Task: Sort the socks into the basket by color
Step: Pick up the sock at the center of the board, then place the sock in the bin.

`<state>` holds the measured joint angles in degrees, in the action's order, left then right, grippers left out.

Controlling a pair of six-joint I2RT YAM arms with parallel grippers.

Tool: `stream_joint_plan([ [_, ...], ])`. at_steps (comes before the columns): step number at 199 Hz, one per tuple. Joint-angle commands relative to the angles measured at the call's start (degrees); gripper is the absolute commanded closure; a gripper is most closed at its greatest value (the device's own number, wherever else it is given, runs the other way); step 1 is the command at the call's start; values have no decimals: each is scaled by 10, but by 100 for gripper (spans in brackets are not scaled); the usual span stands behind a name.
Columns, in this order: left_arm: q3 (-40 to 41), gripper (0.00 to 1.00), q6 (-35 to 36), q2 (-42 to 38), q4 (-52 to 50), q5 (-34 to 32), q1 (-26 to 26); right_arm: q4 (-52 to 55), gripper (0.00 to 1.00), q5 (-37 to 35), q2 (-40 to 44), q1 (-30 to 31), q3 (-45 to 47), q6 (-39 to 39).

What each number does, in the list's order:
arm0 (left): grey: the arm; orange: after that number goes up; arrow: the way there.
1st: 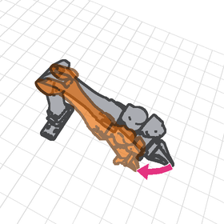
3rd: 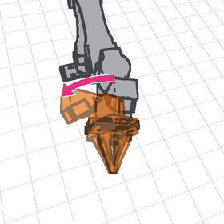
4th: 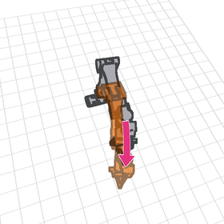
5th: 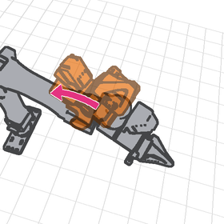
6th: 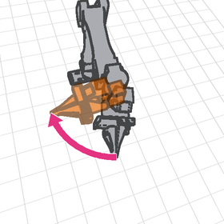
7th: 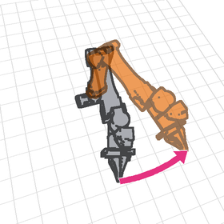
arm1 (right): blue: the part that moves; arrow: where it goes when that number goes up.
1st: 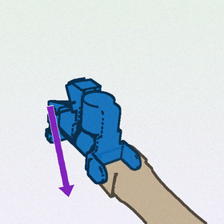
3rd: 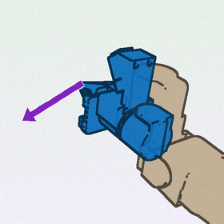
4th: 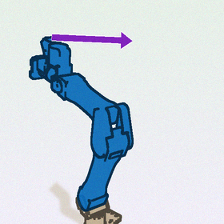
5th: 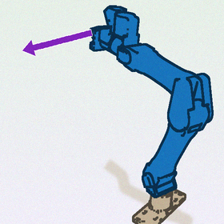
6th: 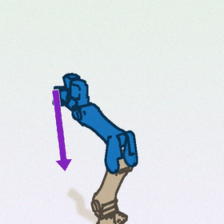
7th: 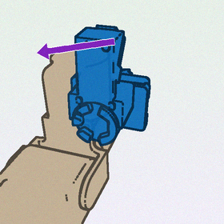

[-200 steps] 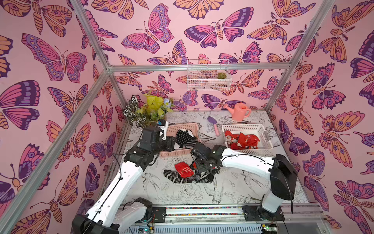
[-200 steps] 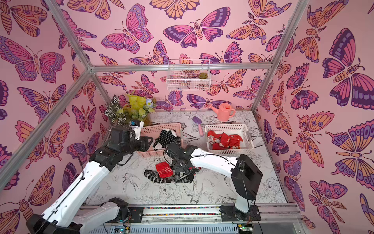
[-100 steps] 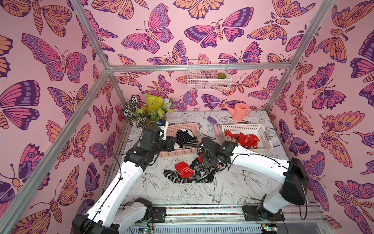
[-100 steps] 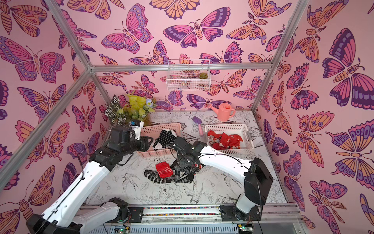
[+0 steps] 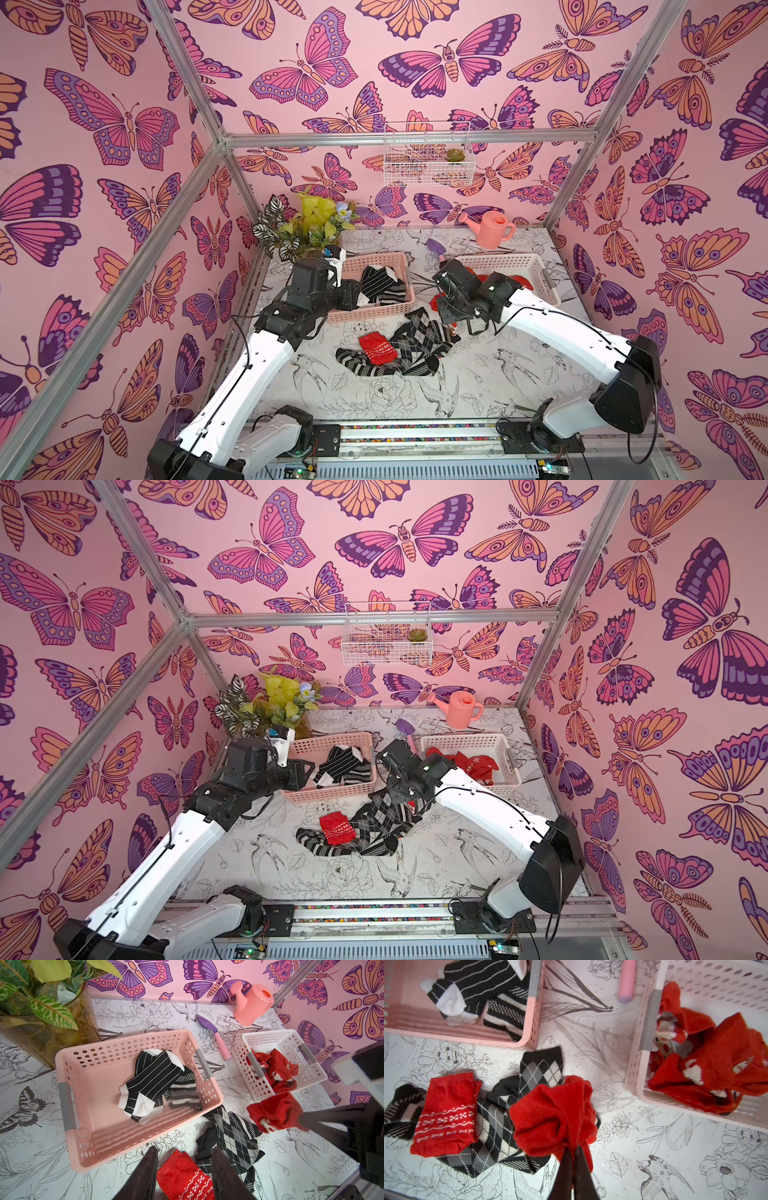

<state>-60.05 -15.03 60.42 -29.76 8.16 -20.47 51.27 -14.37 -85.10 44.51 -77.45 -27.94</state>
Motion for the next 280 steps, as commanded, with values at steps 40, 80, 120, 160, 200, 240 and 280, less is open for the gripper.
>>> stream_joint_plan([
  [40,12,55,6,-1,6,10,4,6,100,-10,27,-69,-28,50],
  [80,11,55,6,1,6,11,3,9,100,-4,31,-122,-55,82],
  [120,12,55,6,3,6,10,3,8,100,11,33,-186,-83,110],
  [160,12,55,6,6,6,11,3,-5,100,17,29,-245,-99,131],
  [200,11,55,6,7,6,14,3,-45,100,15,21,-307,-76,148],
  [240,11,55,5,6,6,16,3,-76,100,-21,5,-338,-63,161],
  [280,10,55,4,6,6,21,3,-95,100,-43,-12,-358,-57,157],
])
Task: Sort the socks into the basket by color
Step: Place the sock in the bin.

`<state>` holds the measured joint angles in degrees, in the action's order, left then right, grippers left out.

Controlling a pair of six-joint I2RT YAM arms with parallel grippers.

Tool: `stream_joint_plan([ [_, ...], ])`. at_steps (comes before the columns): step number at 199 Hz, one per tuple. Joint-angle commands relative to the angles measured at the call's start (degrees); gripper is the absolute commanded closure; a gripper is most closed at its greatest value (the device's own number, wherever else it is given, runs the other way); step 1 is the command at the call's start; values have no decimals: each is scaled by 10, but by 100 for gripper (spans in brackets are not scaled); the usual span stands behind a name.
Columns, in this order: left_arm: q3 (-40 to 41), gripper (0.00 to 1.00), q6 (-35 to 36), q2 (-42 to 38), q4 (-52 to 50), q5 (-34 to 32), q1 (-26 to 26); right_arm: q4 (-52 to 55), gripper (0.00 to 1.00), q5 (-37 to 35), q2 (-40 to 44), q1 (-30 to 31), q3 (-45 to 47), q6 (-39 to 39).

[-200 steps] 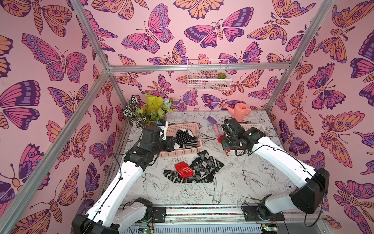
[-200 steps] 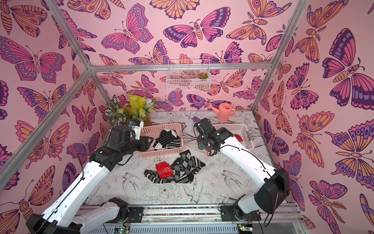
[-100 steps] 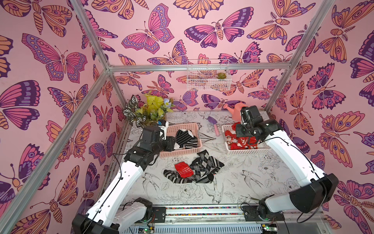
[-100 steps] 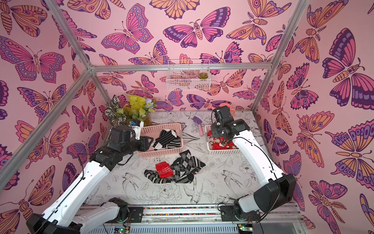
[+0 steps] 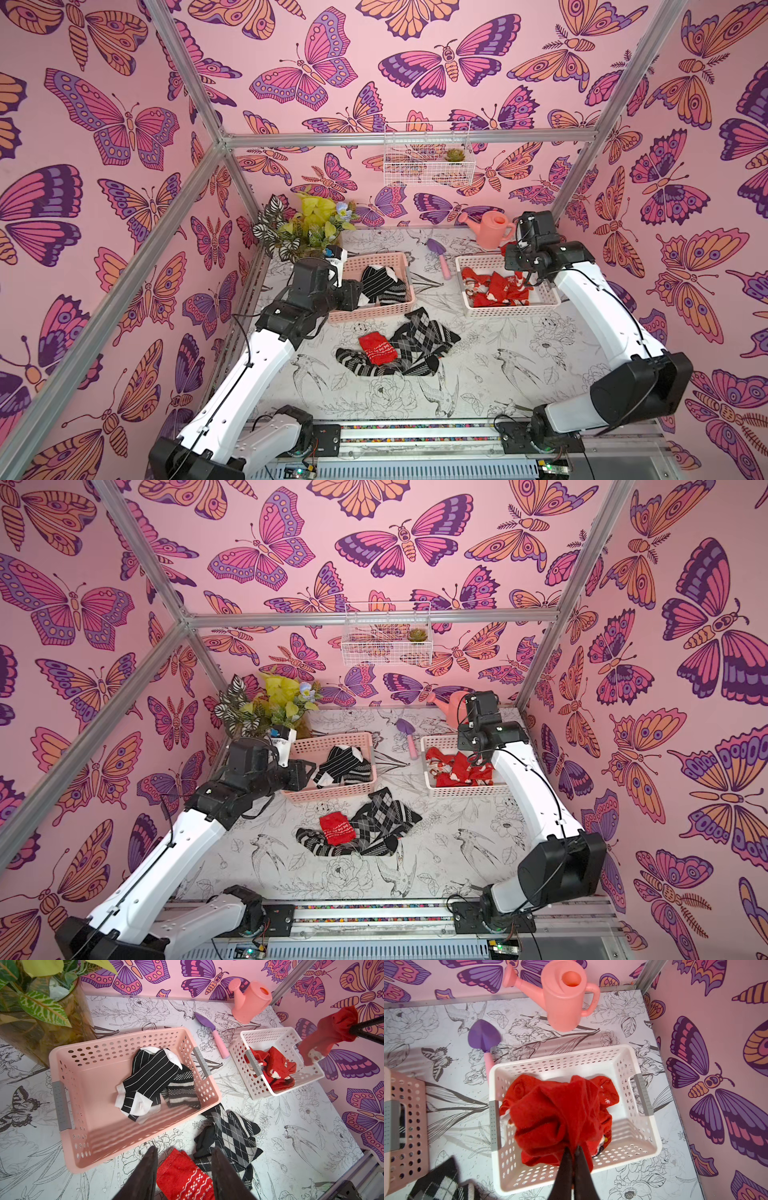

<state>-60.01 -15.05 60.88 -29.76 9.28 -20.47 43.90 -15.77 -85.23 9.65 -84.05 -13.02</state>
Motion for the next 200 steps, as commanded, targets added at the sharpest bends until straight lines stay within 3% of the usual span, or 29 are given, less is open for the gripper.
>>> stream_joint_plan([
  [1,9,55,4,1,6,10,3,-22,100,-30,-11,-10,10,8],
  [123,9,55,4,3,6,13,3,-48,100,-64,-57,-46,37,2],
  [200,9,55,4,-1,6,11,3,-63,100,-22,-97,-47,56,-22],
])
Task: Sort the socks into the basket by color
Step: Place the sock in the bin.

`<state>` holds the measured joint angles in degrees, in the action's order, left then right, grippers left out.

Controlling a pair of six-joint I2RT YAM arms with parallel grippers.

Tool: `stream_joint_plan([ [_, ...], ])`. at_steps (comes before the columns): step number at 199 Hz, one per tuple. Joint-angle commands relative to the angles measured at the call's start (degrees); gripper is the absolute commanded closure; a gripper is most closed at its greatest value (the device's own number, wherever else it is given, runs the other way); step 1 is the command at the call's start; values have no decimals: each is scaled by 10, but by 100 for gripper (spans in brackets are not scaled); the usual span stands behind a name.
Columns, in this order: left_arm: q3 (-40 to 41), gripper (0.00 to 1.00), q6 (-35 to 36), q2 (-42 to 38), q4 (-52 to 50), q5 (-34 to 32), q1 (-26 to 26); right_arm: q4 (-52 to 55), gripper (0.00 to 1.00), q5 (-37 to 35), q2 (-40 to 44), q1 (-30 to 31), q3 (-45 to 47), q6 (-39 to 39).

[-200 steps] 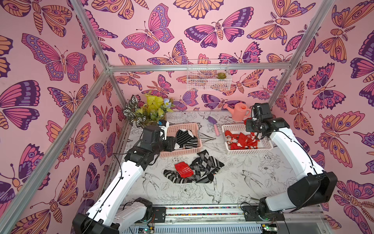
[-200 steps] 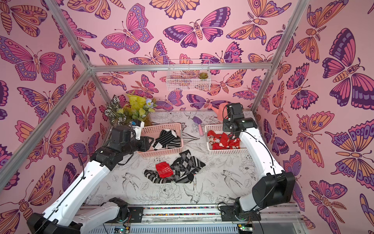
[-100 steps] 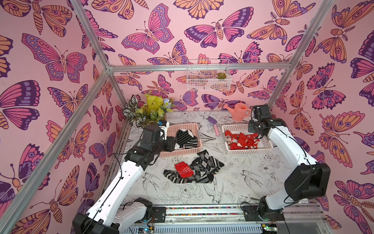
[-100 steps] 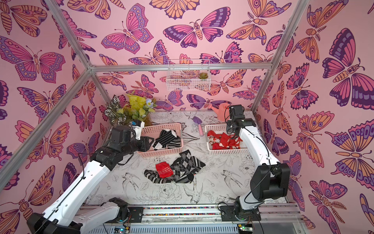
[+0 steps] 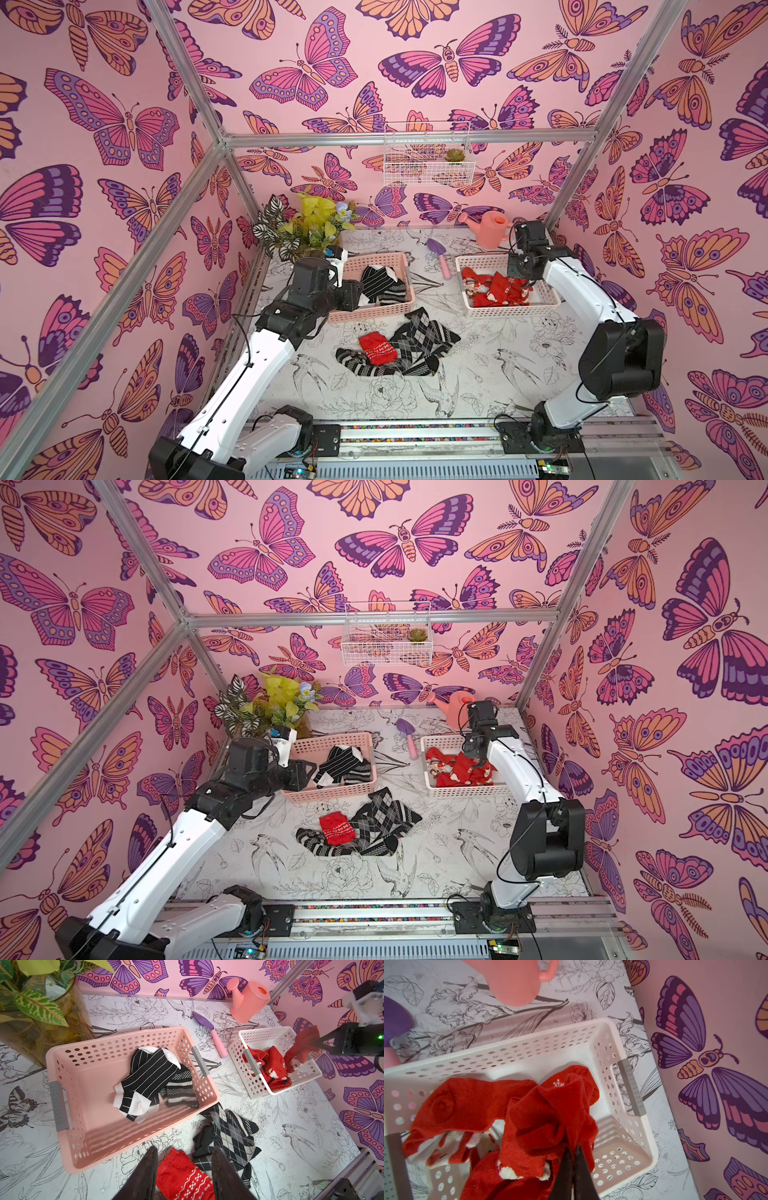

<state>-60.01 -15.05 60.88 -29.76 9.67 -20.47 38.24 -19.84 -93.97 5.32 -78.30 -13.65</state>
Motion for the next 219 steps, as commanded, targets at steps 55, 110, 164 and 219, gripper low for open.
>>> stream_joint_plan([
  [55,10,55,5,-4,6,6,3,-7,100,63,-44,-4,-12,-29],
  [110,10,55,5,-3,6,6,3,-23,100,114,-74,-4,-5,-49],
  [164,10,55,5,-3,6,5,4,-55,100,216,-88,-4,-2,-75],
  [219,10,55,5,-3,6,6,4,-76,100,264,-110,-4,-4,-96],
])
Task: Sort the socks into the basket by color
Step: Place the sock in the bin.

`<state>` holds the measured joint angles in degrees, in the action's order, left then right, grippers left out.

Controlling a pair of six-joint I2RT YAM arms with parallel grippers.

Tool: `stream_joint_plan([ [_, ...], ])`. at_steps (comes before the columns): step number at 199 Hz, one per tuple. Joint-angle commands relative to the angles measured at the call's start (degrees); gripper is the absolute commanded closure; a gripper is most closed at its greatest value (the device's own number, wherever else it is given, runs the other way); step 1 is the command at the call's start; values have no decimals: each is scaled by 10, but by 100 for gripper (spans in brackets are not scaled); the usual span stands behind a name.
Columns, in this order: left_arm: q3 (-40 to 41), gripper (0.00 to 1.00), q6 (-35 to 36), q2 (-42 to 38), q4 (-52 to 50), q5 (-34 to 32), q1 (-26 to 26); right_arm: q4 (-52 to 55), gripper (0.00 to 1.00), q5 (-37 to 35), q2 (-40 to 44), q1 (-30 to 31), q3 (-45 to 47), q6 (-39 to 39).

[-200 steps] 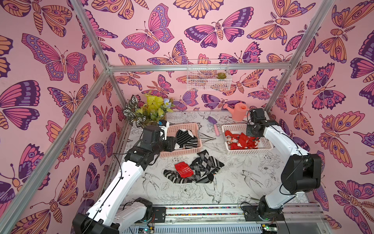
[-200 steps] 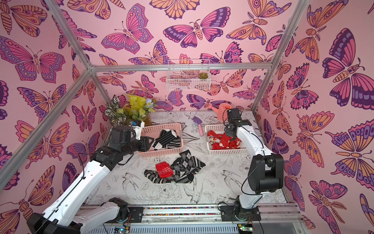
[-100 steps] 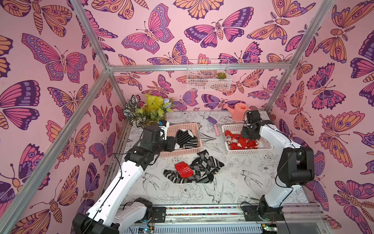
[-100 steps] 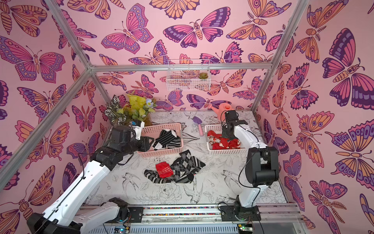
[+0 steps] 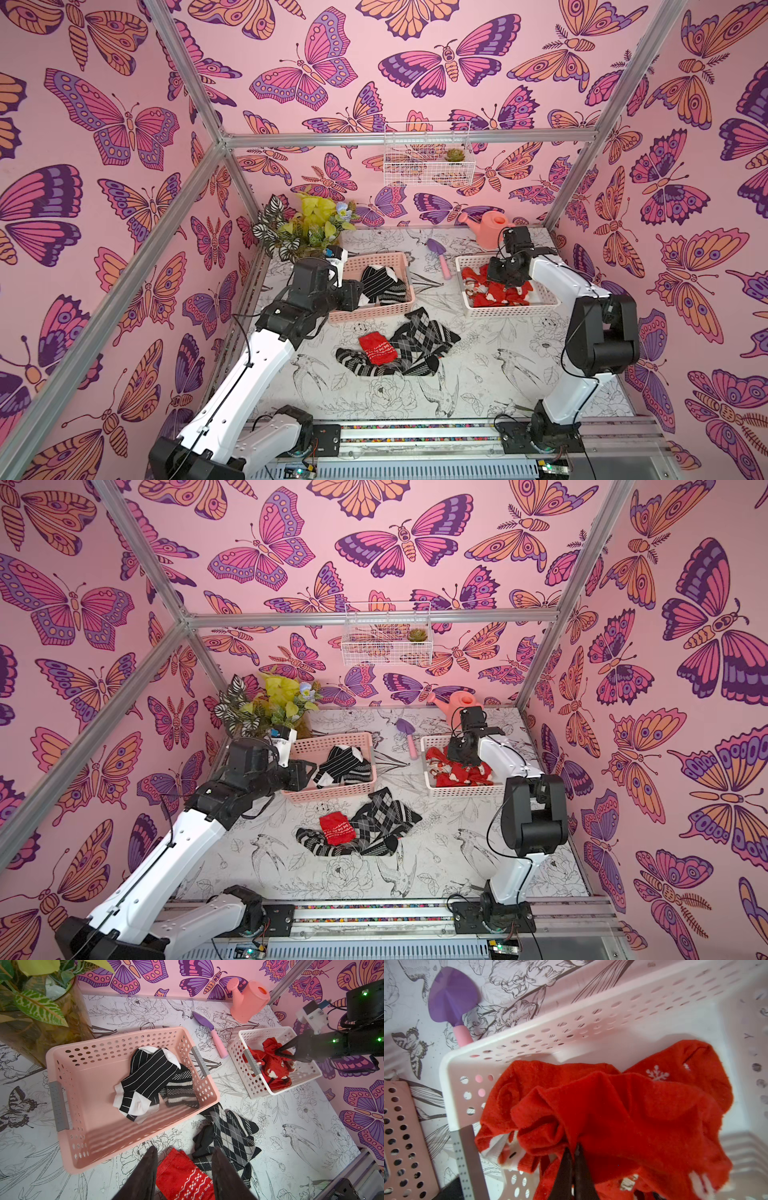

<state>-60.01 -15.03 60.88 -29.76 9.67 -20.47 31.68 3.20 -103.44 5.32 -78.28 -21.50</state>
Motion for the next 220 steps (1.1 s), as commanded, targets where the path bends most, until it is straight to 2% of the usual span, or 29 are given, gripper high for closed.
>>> stream_joint_plan([
  [1,10,55,5,-4,6,6,4,-10,100,34,-15,-4,-4,-18],
  [38,10,55,5,-3,6,6,3,-11,98,38,-21,-4,-1,-17],
  [77,10,55,5,-3,6,6,4,-5,85,33,-25,-4,-2,-19],
  [135,10,55,5,-1,6,6,3,9,72,15,5,-4,-1,-15],
  [177,10,55,5,-2,6,6,3,23,67,-5,38,-4,0,-12],
  [220,10,55,5,-3,6,5,4,31,66,-13,68,-3,7,-10],
])
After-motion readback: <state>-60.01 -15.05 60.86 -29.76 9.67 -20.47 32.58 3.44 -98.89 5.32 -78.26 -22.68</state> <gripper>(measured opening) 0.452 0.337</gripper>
